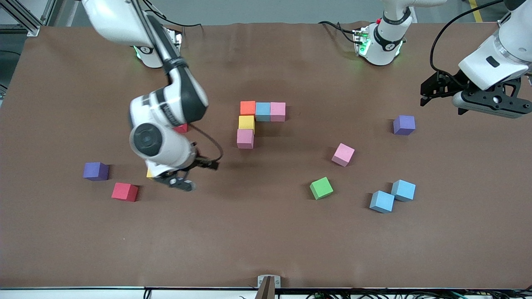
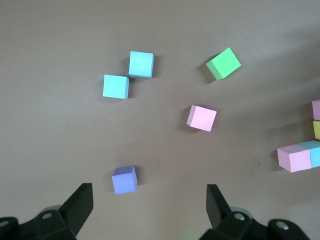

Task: Arrange 11 blocks into digit 3
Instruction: 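Move the right gripper to yellow while the left gripper reaches green, then grasp yellow with the right gripper while the left gripper grasps green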

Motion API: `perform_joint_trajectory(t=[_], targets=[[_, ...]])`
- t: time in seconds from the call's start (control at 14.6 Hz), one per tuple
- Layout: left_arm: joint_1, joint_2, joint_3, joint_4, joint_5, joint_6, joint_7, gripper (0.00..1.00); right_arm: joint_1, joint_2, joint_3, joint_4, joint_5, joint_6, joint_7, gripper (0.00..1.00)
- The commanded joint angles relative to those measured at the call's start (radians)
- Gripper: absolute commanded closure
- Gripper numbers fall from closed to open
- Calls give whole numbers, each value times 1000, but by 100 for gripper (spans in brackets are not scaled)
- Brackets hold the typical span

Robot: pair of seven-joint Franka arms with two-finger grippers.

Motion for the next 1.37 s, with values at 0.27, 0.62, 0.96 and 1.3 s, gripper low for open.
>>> perform_joint_trajectory(t=[0.27,0.62,0.96,1.3], targets=[[-27,150,-5,1,-11,167,-152,0,-183,3,12,-27,-112,24,-151,0],[-133,500,-2,199,-8,253,-444,0,-239,9,19,-105,-110,38,-546,0],[-225,684,-2,231,-8,480,-831,0,-243,12,25,-206,-110,128,-690,0],[-264,790,1,231,-10,646,-988,0,-251,42,39,-220,-103,160,-683,0]])
